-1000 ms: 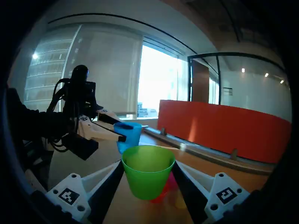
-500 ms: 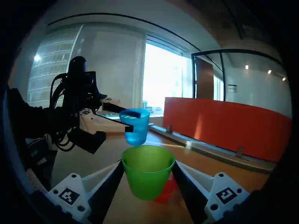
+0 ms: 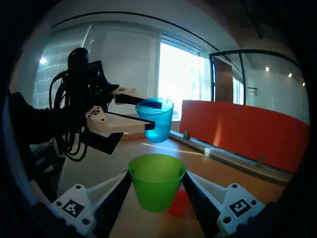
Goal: Pour water
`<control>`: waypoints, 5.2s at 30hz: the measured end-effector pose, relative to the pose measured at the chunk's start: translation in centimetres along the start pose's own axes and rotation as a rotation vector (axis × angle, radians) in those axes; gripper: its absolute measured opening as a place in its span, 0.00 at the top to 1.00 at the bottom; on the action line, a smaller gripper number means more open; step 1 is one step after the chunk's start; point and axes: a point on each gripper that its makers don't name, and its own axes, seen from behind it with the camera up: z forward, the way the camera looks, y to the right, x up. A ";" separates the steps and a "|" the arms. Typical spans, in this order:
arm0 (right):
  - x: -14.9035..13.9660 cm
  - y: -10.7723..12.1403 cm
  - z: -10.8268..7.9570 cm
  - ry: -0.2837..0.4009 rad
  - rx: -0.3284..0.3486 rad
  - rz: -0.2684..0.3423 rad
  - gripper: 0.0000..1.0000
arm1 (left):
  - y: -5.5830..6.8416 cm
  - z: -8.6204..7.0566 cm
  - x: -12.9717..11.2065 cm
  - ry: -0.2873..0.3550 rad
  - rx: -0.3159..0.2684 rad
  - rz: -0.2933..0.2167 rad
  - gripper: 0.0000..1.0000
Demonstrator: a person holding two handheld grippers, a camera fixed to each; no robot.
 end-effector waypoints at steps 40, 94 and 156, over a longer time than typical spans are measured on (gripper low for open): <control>0.9 -0.1 0.9 0.016 0.026 0.004 0.09 | 0.1 1.2 4.1 0.033 0.065 0.404 0.15; 1.7 0.7 0.5 0.030 0.015 -0.001 0.09 | 1.3 2.3 6.7 0.086 0.091 0.668 0.15; 2.5 0.6 0.4 0.057 0.009 -0.019 0.10 | 1.6 1.8 8.0 0.113 0.116 0.829 0.15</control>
